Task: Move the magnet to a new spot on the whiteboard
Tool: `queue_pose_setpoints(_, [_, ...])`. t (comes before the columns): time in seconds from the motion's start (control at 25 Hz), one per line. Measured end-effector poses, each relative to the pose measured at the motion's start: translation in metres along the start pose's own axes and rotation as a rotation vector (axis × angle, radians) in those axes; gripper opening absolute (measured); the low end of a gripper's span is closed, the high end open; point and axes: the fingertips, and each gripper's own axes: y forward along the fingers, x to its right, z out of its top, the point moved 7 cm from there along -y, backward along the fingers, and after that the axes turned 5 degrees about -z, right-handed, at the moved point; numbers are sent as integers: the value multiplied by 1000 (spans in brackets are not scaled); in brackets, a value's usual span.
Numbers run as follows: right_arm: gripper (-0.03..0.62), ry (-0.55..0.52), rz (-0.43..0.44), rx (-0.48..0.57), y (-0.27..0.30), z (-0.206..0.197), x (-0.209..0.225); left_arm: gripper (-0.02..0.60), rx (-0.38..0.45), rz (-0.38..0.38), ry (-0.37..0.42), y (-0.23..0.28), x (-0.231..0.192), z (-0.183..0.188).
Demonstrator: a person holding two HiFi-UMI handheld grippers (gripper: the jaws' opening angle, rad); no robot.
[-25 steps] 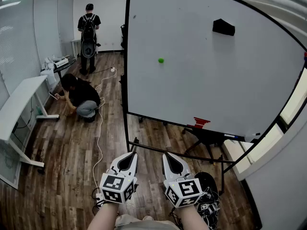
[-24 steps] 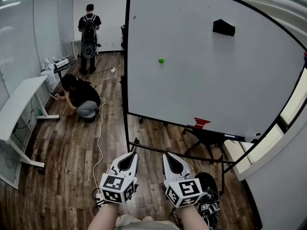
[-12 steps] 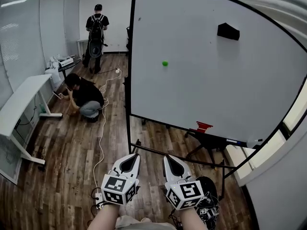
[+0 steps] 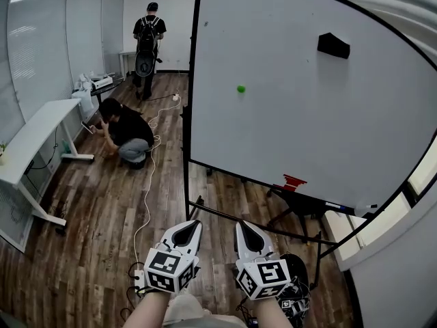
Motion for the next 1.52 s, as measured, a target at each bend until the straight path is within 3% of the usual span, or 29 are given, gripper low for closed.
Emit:
queue_pose_setpoints(0.32, [11,-14,4,-8,12,0,4,5,-5,6,-25,10,-4,0])
queue_pose_setpoints(0.72, [11,-8,10,-15,69,0,26,5,2,17,-77,54,-44,5])
queue_pose_setpoints(1.52, [11,-82,-59,54,253,42,79,5,-25,-48,14,202,-166,57])
